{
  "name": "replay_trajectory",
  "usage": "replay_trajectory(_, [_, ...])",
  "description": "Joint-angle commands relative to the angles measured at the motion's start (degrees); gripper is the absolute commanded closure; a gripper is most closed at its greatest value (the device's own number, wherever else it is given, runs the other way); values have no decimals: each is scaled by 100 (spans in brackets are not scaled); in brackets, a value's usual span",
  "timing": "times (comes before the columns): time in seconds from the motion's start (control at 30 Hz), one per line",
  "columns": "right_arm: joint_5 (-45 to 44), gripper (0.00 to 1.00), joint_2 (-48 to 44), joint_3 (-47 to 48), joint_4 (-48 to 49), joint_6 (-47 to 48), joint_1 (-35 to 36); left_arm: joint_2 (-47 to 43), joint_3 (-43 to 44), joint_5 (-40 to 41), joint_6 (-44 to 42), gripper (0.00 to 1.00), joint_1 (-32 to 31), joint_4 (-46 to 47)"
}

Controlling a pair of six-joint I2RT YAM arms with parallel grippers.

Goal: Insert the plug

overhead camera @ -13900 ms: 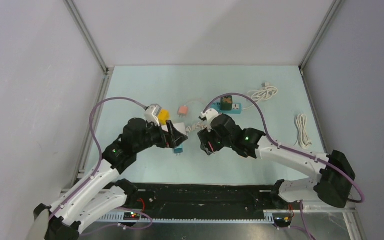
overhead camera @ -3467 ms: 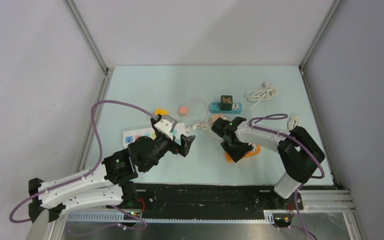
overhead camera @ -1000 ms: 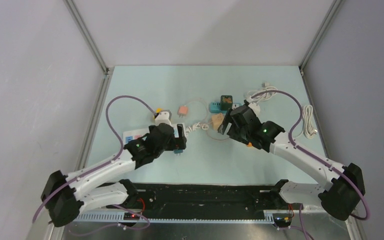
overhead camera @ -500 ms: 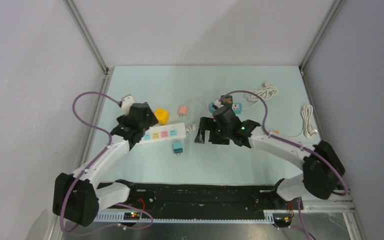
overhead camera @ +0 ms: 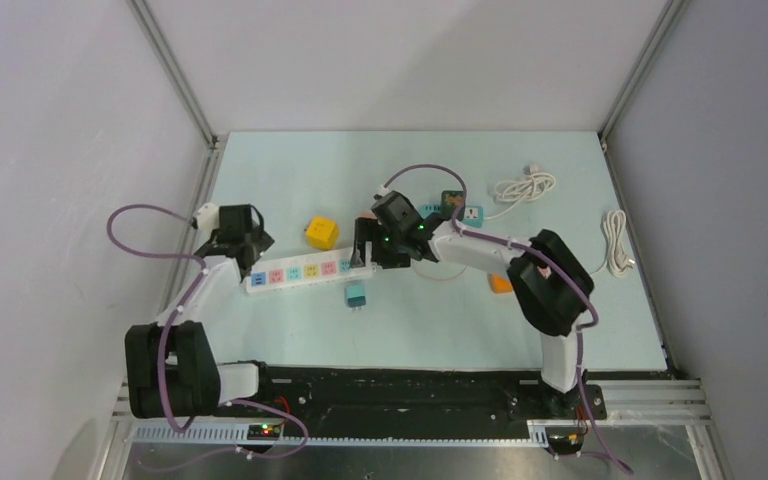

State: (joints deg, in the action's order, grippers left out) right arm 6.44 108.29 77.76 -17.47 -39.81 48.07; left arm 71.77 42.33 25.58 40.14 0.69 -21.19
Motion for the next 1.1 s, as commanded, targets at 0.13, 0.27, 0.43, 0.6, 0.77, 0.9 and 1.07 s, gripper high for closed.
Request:
replay_trajectory(0.13, [-445, 20, 854, 1078, -379, -184, -14, 224, 25, -170, 220, 0, 393, 80])
replay_trajectory(0.27, [-331, 22, 815, 1218, -337, 222, -7, 282, -140, -60, 328, 0, 439, 89])
replay_trajectory(0.43, [5, 21, 626, 933, 290, 694, -42, 371, -192, -180, 578, 0, 450, 114])
replay_trajectory(0.6, [-102, 22, 1053, 1177, 155, 606, -305, 540, -215, -372, 581, 0, 449, 187])
replay_trajectory(0.77, [276, 21, 1290, 1167, 241, 961, -371, 672, -264, -754, 470, 1, 451, 316])
replay_trajectory(0.9, [261, 21, 1362, 1090, 94, 1134, -298, 727, -372, -1063, 462, 2, 444, 422])
replay_trajectory(1.07, [116, 21, 1173, 738, -42, 1151, -265, 554, -676, -1784, 557, 7, 442, 619])
